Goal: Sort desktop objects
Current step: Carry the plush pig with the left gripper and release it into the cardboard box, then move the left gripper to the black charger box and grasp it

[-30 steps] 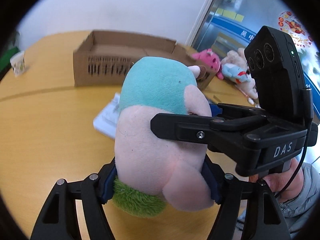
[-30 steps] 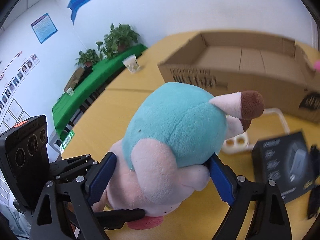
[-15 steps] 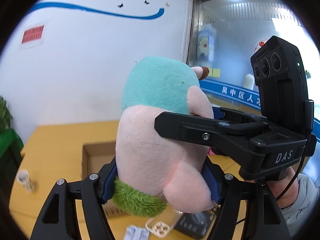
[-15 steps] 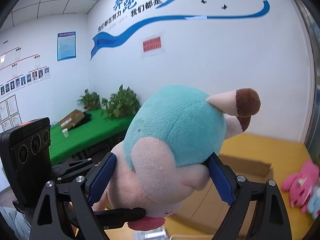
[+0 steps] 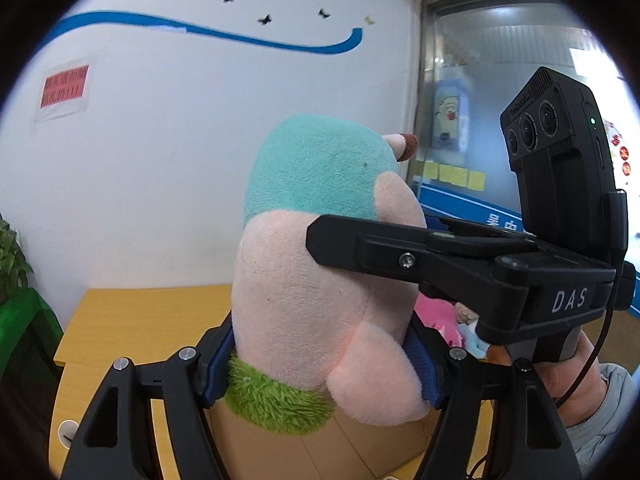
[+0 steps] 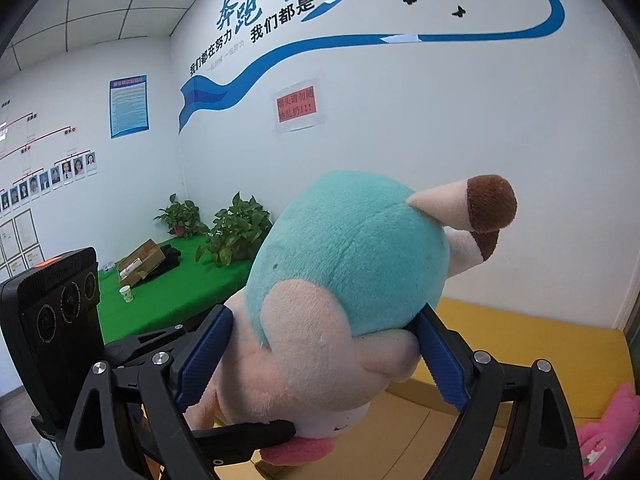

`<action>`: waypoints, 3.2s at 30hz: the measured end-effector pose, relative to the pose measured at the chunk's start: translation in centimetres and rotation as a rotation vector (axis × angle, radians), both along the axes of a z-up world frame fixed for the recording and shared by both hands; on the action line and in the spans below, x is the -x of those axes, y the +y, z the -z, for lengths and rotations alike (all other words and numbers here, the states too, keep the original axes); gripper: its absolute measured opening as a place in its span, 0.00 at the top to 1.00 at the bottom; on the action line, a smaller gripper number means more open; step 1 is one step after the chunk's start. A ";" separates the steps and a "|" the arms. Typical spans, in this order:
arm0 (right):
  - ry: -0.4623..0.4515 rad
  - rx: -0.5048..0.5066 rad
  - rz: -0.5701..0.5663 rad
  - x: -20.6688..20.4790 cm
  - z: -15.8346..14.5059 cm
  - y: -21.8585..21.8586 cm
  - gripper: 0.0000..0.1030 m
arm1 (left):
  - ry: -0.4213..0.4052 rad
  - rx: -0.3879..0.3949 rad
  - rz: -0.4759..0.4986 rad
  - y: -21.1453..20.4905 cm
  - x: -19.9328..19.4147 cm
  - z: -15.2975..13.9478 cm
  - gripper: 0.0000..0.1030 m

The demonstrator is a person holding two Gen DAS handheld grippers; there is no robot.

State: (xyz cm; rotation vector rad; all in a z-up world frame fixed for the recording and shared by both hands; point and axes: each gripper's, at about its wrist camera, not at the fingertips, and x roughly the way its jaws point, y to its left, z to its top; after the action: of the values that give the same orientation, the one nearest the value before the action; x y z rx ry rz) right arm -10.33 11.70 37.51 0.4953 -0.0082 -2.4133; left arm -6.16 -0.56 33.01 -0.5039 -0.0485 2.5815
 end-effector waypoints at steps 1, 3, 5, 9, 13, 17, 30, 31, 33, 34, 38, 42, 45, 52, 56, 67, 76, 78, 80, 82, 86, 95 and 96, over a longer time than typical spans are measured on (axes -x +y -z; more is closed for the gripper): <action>-0.017 0.002 -0.003 1.5 0.7 -0.2 0.13 | -0.020 0.005 -0.010 0.1 1.6 0.5 0.30; -0.067 0.013 -0.009 5.2 2.8 -0.4 0.13 | -0.060 0.013 -0.024 0.3 3.3 2.2 0.30; -0.108 0.015 -0.014 7.9 5.3 -0.8 0.13 | -0.112 0.024 -0.038 0.5 5.6 4.1 0.30; -0.213 0.023 -0.021 13.5 12.0 -1.4 0.15 | -0.251 0.033 -0.057 0.8 11.0 9.9 0.30; -0.354 0.043 -0.031 18.5 20.3 -1.4 0.16 | -0.403 0.046 -0.075 0.9 15.5 16.6 0.30; -0.504 0.057 -0.047 22.1 28.6 -1.8 0.17 | -0.560 0.066 -0.103 1.0 18.5 23.1 0.30; -0.630 -0.009 -0.086 25.4 36.8 -6.2 0.22 | -0.793 0.077 -0.238 2.1 19.8 29.7 0.22; -0.624 -0.018 -0.083 25.3 36.9 -6.1 0.22 | -0.803 0.084 -0.232 2.4 19.6 29.8 0.22; -0.610 -0.040 -0.085 25.2 36.8 -6.7 0.23 | -0.799 0.108 -0.226 2.9 18.7 29.6 0.22; -0.604 -0.049 -0.087 25.2 36.6 -7.3 0.23 | -0.786 0.120 -0.226 3.1 18.2 29.3 0.22; -0.579 -0.080 -0.089 24.1 35.3 -8.3 0.20 | -0.735 0.139 -0.244 3.0 15.4 27.7 0.22; -0.524 0.000 -0.076 21.4 30.9 -5.4 0.08 | -0.650 0.154 -0.265 2.5 11.4 25.6 0.22; -0.426 0.008 -0.015 17.1 25.9 -2.1 0.00 | -0.542 0.161 -0.269 2.9 7.5 23.5 0.22; -0.273 -0.099 0.164 2.0 19.3 4.9 0.00 | -0.163 0.179 -0.274 -2.1 -5.8 19.1 0.18; -0.199 -0.175 0.279 -7.0 19.4 7.0 0.00 | -0.085 0.104 -0.252 -0.3 -7.7 17.5 0.18; -0.224 -0.282 0.345 -17.7 23.8 11.8 0.00 | -0.168 0.066 -0.193 4.2 -14.9 20.3 0.18; -0.335 -0.276 0.243 -20.4 29.7 15.0 0.00 | -0.433 -0.014 -0.101 5.2 -14.9 26.3 0.18; -0.372 -0.256 0.206 -21.1 31.2 16.1 0.00 | -0.455 -0.009 -0.094 5.2 -15.2 27.3 0.18; -0.392 -0.249 0.168 -21.7 32.1 16.5 0.00 | -0.467 -0.008 -0.101 5.2 -15.5 28.0 0.18; -0.427 -0.257 0.114 -22.0 33.4 16.3 0.00 | -0.495 0.001 -0.083 5.6 -15.7 29.0 0.18; -0.456 -0.305 0.049 -22.1 35.3 14.5 0.00 | -0.547 -0.004 -0.055 6.3 -15.9 30.9 0.18; -0.540 -0.260 -0.044 -22.6 38.3 11.7 0.00 | -0.651 -0.024 -0.029 5.6 -16.0 34.1 0.18; -0.533 -0.247 -0.058 -23.0 38.3 11.6 0.00 | -0.658 -0.027 -0.024 5.5 -16.0 34.4 0.18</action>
State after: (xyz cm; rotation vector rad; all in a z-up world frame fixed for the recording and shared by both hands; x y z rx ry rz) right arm 12.68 23.35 -0.75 1.2211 0.0722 -2.1674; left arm 9.80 4.96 -1.34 -1.3203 -0.3122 2.3211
